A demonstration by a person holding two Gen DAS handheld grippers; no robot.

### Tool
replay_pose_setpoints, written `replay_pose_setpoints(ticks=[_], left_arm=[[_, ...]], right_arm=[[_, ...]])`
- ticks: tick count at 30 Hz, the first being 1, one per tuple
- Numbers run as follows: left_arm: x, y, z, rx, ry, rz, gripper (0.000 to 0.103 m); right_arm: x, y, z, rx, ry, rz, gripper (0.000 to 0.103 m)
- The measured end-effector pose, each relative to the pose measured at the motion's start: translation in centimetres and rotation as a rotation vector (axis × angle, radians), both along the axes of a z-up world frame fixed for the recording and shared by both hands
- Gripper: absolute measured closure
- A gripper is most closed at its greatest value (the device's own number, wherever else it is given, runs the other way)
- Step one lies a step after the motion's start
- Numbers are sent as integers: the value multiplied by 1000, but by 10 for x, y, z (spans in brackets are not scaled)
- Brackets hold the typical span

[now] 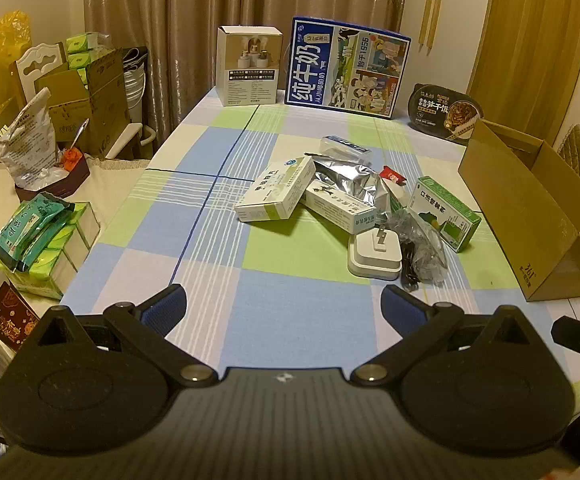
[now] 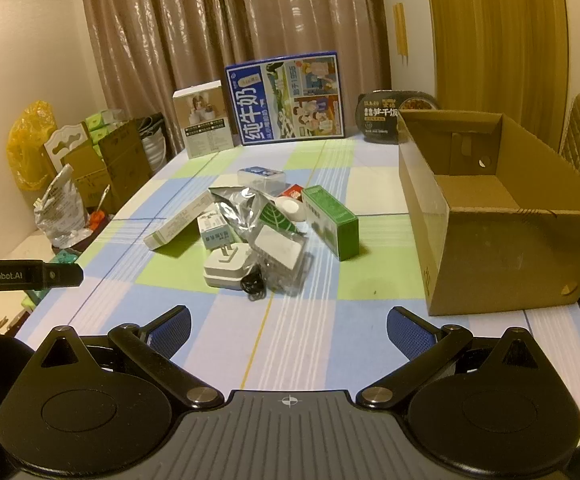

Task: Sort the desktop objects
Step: 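Move both tools toward the pile of items on the table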

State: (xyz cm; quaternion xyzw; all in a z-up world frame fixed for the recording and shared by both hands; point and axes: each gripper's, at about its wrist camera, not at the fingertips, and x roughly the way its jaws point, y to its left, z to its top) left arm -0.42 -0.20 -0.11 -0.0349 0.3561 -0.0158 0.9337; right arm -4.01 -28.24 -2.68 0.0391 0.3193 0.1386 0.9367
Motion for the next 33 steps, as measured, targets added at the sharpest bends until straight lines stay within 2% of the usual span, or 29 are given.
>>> replay_pose_setpoints(ticks=[21,28,33], left_arm=[[0,0,0,-3,-1,-6,1],[3,1,-1,-42,17,-20,2],[9,8,0,-109,49,-34,2]], right_arm=[[-1,0,-2,9,-4,18,2],[4,2,4,17,-48,38,2],[17,5,7,17,-51,64,2]])
